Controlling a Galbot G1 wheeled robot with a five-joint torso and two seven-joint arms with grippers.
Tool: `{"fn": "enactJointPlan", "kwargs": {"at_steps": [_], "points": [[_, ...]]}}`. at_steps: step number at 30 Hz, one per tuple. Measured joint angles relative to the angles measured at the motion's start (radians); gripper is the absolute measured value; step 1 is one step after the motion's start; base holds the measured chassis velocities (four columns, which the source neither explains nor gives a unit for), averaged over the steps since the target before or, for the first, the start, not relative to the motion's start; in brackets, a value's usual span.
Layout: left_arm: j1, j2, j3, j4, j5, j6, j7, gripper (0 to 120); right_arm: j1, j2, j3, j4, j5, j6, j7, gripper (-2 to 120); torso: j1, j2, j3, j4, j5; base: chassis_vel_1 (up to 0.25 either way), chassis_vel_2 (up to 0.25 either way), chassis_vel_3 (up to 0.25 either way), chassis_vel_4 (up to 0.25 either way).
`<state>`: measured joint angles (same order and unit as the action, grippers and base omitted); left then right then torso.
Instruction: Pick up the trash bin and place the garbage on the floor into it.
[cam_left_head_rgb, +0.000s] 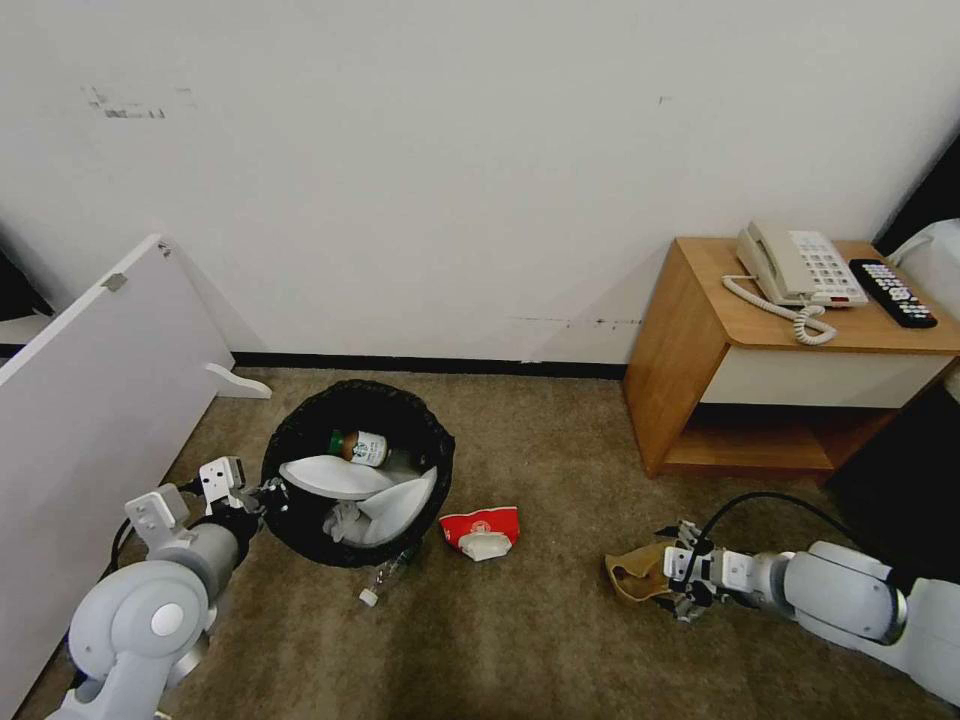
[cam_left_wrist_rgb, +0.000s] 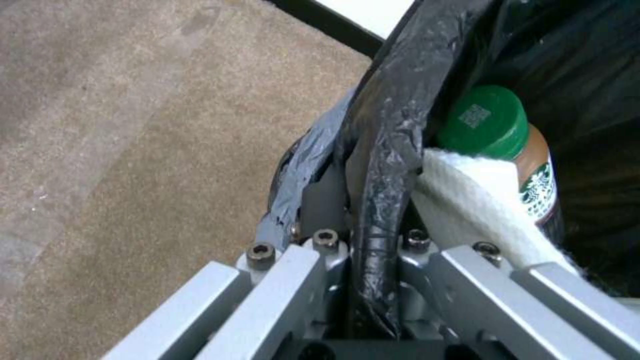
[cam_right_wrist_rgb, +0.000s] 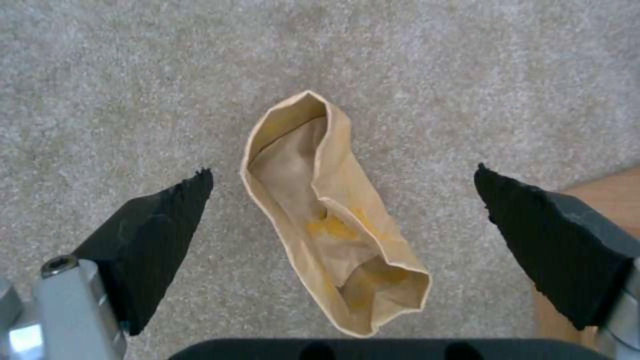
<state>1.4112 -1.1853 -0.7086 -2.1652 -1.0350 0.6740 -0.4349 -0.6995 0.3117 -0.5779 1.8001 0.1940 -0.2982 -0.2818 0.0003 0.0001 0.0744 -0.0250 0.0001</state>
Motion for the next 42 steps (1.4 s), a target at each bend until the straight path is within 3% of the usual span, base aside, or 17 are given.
{"fn": "enactJointPlan", "kwargs": {"at_steps": [18, 42], "points": [[-0.006, -0.007, 0.003, 0.028, 0.007, -0.003, 0.005, 1, 0.020, 0.092, -0.044, -0.109, -0.024, 0.005, -0.004, 100, 0.000, 0.000, 0.000, 0.0000, -0.0001, 0.000, 0.000, 0.000, 0.000], [-0.003, -0.017, 0.006, 0.036, 0.017, -0.006, 0.006, 1, 0.035, 0.151, -0.039, -0.223, -0.041, 0.037, -0.015, 100, 0.000, 0.000, 0.000, 0.0000, -0.0001, 0.000, 0.000, 0.000, 0.000]]}}
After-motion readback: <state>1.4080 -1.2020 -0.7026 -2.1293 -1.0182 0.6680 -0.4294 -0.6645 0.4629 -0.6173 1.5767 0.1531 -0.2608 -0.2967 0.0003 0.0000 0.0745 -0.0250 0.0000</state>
